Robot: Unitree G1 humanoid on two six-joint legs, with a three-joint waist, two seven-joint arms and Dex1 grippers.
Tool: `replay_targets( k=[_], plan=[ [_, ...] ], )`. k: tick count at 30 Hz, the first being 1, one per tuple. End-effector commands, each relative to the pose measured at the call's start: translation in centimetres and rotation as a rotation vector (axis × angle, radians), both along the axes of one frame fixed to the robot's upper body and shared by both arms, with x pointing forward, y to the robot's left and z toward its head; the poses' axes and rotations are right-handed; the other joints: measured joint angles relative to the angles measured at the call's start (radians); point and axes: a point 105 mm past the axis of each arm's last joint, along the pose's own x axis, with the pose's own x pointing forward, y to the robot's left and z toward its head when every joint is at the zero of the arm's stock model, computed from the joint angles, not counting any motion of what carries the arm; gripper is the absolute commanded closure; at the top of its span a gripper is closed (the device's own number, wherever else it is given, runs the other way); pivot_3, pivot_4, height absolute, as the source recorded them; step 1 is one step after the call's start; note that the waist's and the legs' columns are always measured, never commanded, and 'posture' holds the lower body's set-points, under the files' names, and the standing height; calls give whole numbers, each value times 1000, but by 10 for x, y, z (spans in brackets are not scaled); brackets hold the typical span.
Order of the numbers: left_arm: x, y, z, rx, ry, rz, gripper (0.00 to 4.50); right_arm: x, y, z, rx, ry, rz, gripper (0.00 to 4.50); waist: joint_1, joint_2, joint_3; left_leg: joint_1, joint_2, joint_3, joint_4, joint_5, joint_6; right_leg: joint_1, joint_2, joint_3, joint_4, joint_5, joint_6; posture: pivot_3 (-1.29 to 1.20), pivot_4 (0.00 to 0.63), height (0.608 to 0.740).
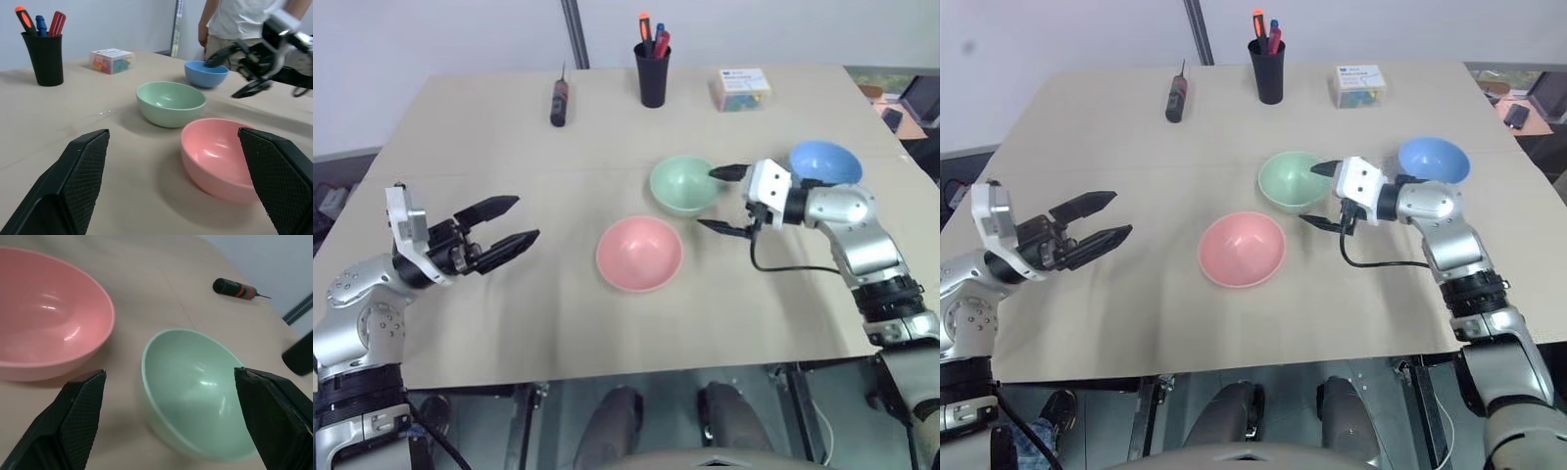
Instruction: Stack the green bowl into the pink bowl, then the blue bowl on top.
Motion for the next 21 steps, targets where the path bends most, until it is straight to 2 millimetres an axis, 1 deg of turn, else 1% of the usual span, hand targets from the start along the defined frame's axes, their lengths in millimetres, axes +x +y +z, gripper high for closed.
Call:
replay_targets(
  k=[1,4,6,7,8,9,10,12,15,16,17,19,21],
  plan=[
    [-9,9,7,15,-47,-2,52,13,10,2,-108,-90,14,64,-2,0,0,-1,0,0,0,0,0,-1,0,0,0,0,0,0,150,740],
    [-11,10,2,20,-46,-8,52,21,19,-18,-212,-63,34,64,-3,0,0,-1,0,0,0,0,0,-1,0,0,0,0,0,0,150,740],
    [-11,10,1,21,-49,-8,52,24,20,-27,-263,-55,41,64,-4,0,0,0,0,0,-1,0,0,-1,0,0,0,0,0,0,150,740],
    [-12,9,-1,21,-51,-14,52,27,19,-34,-320,-55,35,64,-4,0,0,0,0,0,-1,0,0,-1,1,0,0,0,0,0,150,740],
    [-13,8,-2,21,-52,-21,0,30,17,-40,-394,-79,37,488,-3,0,0,-1,0,0,-1,0,0,-1,0,0,0,0,0,0,150,740],
    [-13,7,-3,21,-52,-27,0,32,15,-44,-446,-98,40,599,-3,0,0,-1,0,0,-1,0,0,-1,0,0,0,0,0,0,150,740],
    [-14,7,-3,23,-52,-29,0,34,14,-46,-475,-109,41,837,-4,1,0,-1,0,0,-1,0,0,-1,0,0,0,0,0,0,150,740],
    [-14,6,-4,24,-59,-29,0,37,15,-45,-491,-128,47,1593,-5,0,0,-1,0,2,0,0,0,-2,0,1,1,0,0,0,150,740],
    [-14,3,-2,21,-77,-32,0,39,18,-42,-495,-153,53,2855,-3,0,0,0,0,0,0,0,0,-1,0,0,1,0,0,0,150,740],
    [-14,2,-2,18,-82,-32,0,40,19,-42,-494,-156,55,3475,-4,0,0,0,0,0,-1,0,-1,-1,0,0,1,0,0,0,150,740],
    [-14,2,-1,15,-86,-32,0,40,19,-42,-492,-157,57,3569,-4,0,0,0,0,0,-1,0,-1,-1,0,0,1,0,0,0,150,740],
    [-13,0,-1,16,-90,-34,0,39,20,-42,-493,-158,62,4460,-6,0,0,0,0,1,-1,0,0,-1,0,1,1,0,0,0,150,740],
    [-12,-1,-2,22,-95,-35,0,39,21,-40,-480,-153,62,4486,-6,0,0,0,0,1,0,0,-1,-1,0,1,1,0,0,0,150,740]
  ],
)
